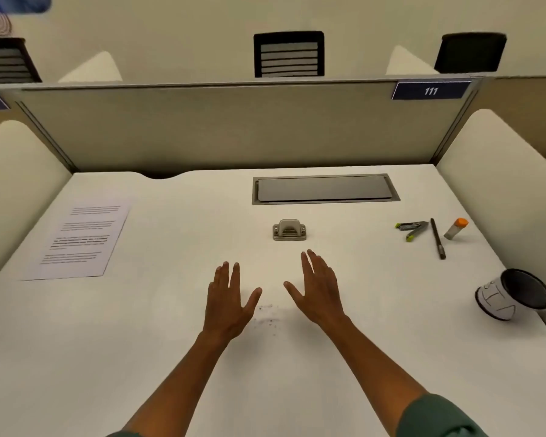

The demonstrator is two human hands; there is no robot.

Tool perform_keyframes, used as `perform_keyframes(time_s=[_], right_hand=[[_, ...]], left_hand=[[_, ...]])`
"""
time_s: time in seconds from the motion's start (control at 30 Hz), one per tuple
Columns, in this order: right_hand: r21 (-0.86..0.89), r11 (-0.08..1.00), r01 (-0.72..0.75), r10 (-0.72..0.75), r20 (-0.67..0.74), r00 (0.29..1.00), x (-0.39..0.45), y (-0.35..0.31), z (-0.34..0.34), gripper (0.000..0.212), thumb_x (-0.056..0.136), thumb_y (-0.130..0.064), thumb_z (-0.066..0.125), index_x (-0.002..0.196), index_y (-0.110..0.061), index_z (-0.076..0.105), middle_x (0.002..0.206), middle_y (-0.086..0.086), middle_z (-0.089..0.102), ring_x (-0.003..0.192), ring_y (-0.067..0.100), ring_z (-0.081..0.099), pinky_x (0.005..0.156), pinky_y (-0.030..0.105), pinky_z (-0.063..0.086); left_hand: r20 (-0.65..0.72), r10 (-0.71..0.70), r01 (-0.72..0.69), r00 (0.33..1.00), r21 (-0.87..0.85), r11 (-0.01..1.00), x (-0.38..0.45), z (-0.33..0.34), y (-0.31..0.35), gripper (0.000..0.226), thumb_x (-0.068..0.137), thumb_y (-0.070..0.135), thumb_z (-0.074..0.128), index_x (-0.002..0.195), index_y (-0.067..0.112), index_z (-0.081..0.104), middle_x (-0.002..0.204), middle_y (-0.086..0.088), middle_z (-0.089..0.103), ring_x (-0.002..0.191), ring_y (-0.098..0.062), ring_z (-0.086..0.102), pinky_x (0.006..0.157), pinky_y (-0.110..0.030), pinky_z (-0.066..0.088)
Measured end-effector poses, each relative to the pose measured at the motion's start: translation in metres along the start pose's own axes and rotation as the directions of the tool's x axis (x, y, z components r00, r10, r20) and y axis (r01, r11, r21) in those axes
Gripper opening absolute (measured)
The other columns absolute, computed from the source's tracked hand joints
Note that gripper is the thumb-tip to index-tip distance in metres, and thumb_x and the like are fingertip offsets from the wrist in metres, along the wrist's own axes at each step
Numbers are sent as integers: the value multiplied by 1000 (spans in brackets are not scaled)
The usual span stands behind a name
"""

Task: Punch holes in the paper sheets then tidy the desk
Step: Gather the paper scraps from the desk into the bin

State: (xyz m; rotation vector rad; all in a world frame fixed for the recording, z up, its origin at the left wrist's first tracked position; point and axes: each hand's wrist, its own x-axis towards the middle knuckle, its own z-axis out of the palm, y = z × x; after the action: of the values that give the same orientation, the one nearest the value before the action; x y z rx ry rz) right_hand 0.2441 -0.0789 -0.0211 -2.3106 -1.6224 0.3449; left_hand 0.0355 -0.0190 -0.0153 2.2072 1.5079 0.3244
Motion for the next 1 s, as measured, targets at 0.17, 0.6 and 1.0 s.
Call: perform_keyframes(time_s=[0.17,0.6,1.0], right_hand=[[83,995,62,-74,143,987,-10,1,19,79,90,-56,52,151,-16,22,158,3,23,144,21,22,116,35,22],[140,974,176,-205,230,951,-27,-25,48,62,86,-42,63,138,-13,45,139,1,43,127,20,39,101,29,42],[140,972,190,-214,180,960,-36,-32,53,35,89,-31,60,120,-15,61,122,0,53,111,20,48,91,27,43]], left_hand=[[42,-103,105,994,-65,992,-21,7,-16,76,94,58,41,154,22,12,163,-2,9,150,-17,2,122,-36,13],[127,76,-68,989,-65,996,-39,30,-26,58,93,30,59,145,12,39,152,-9,34,142,-22,26,114,-30,29],[142,54,-43,988,-82,996,-25,32,-19,42,90,13,59,131,11,52,125,-9,46,114,-28,45,93,-35,45]])
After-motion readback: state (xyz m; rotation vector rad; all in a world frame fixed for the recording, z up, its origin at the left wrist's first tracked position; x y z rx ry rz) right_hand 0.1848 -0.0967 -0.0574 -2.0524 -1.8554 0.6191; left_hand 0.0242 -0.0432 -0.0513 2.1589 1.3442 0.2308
